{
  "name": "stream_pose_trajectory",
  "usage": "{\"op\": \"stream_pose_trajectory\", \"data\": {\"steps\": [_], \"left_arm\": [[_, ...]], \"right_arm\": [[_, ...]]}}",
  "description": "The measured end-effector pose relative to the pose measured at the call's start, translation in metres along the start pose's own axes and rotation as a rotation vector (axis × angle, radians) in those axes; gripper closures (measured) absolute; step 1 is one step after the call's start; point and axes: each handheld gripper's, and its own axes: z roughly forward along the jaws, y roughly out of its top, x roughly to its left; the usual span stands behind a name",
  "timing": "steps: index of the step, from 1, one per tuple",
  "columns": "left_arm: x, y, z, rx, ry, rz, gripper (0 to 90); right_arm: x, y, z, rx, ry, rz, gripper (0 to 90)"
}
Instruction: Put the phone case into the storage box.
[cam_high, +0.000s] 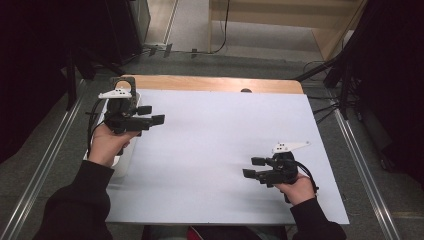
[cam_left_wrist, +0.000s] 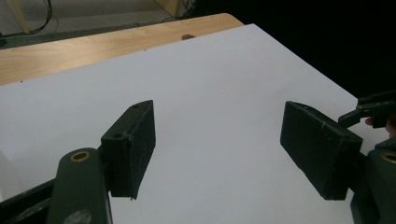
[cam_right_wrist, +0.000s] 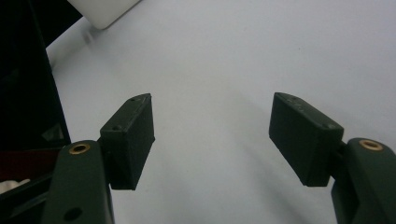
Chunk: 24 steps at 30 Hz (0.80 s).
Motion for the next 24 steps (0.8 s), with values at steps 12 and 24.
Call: {"op": "stream_pose_trajectory", "data": {"steps": [12,24], "left_arm": [[-0.018,-0.017,0.010,0.021,-0.031,0.020,26.5],[-0.034,-0.038,0.022,0.055,-0.074,0.044,26.4]], "right_arm": [[0.000,0.000,0.000,0.000,-0.001,0.000,29.9],[0.001,-0.001,0.002,0.010,0.002,-0.001,29.9]]}}
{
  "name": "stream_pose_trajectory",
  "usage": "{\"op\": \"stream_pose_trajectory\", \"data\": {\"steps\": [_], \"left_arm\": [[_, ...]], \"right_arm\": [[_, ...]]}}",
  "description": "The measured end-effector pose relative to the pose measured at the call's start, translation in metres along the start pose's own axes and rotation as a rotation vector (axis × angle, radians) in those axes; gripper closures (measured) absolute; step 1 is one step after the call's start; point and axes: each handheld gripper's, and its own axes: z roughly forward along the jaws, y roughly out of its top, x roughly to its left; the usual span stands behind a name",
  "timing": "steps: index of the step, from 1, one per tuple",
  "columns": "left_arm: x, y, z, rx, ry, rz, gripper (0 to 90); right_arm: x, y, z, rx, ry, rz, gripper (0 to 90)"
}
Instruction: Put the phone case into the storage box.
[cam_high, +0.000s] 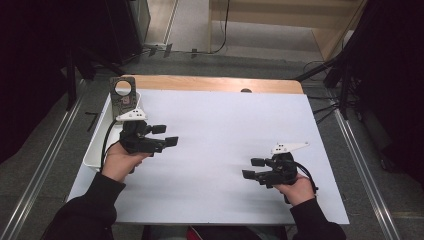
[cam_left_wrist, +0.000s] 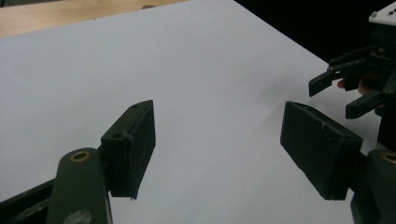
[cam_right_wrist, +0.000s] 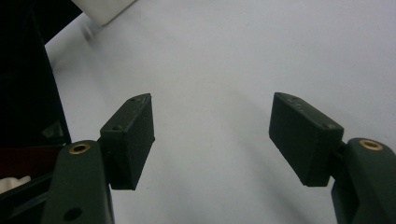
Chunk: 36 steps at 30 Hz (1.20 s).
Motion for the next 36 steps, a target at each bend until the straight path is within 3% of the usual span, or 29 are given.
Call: {"op": "stream_pose_trajectory", "data": {"steps": [16,36], "left_arm": [[-0.016,-0.032,0.009,0.009,-0.035,0.020,26.5],[-0.023,-0.067,0.000,0.069,-0.038,0.047,26.5]], "right_arm": [[-0.001,-0.001,0.000,0.008,-0.001,-0.003,29.9],[-0.003,-0.005,-0.006,0.003,-0.004,-0.004,29.9]]}}
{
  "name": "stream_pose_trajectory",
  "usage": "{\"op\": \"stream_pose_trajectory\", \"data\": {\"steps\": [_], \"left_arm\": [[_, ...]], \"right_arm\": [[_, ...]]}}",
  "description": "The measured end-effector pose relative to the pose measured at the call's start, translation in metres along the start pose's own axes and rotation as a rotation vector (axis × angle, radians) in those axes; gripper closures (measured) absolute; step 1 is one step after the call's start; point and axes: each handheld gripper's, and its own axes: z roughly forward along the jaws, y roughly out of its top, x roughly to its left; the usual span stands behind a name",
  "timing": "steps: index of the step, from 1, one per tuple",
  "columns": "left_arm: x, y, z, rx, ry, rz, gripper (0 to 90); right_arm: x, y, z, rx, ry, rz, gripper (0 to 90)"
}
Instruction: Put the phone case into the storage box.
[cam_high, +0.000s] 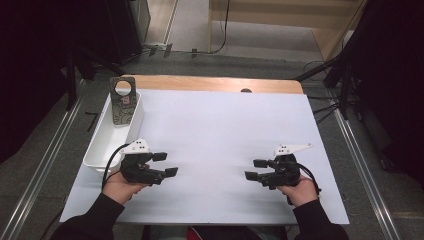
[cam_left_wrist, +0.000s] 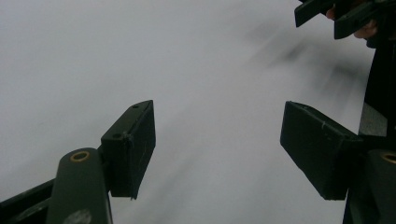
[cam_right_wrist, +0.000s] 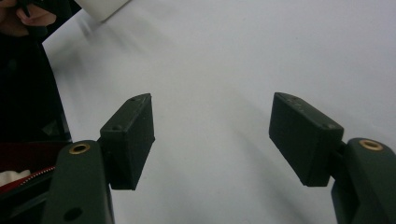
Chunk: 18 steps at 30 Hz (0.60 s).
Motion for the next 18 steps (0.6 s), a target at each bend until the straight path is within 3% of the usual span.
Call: {"op": "stream_pose_trajectory", "data": {"steps": [18], "left_arm": [[0.006,-0.021,-0.005,0.044,0.005,-0.004,26.6]], "right_arm": [[-0.004,-0.006,-0.003,-0.002,-0.003,0.009,29.9]]}}
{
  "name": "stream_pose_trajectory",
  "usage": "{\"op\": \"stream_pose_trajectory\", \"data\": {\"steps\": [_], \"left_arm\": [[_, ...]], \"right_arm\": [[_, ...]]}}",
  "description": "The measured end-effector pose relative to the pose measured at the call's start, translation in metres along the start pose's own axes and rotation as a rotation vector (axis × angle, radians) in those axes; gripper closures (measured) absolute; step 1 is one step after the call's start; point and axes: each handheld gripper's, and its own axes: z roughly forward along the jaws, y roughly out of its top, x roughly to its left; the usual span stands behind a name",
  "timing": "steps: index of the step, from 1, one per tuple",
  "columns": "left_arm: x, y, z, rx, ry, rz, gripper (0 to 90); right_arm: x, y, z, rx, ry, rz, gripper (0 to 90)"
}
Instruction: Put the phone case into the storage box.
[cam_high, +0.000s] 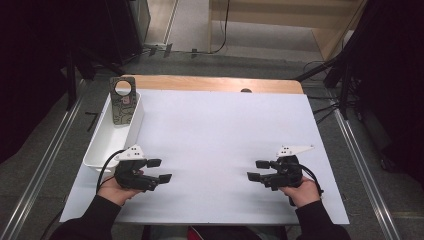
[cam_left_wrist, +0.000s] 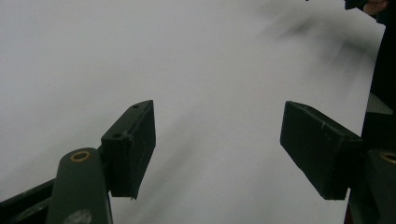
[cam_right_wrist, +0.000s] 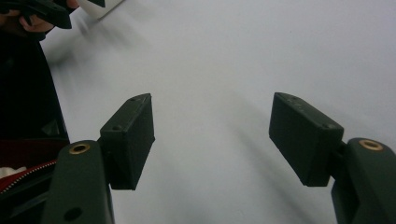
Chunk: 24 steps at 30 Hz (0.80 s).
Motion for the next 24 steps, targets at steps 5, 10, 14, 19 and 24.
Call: {"op": "stream_pose_trajectory", "data": {"steps": [5,10,14,19,24], "left_arm": [[0.0021,-0.0025,0.0029,0.010,-0.003,-0.005,26.6],[0.0059,-0.0045,0.0072,0.028,-0.002,-0.007,26.6],[0.0074,-0.0046,0.0083,0.035,-0.007,-0.010,26.6],[0.0076,-0.0047,0.0087,0.040,-0.008,-0.013,26.6],[0.0073,-0.0046,0.0088,0.040,-0.009,-0.012,26.6]], "right_arm": [[-0.0016,-0.0002,0.0012,0.003,0.002,-0.003,29.9],[-0.0022,-0.0004,0.0032,0.007,0.002,-0.003,29.9],[-0.0025,-0.0002,0.0053,0.010,0.003,-0.007,29.9],[-0.0024,0.0000,0.0061,0.013,0.005,-0.006,29.9],[-0.0023,0.0000,0.0061,0.013,0.006,-0.007,29.9]]}}
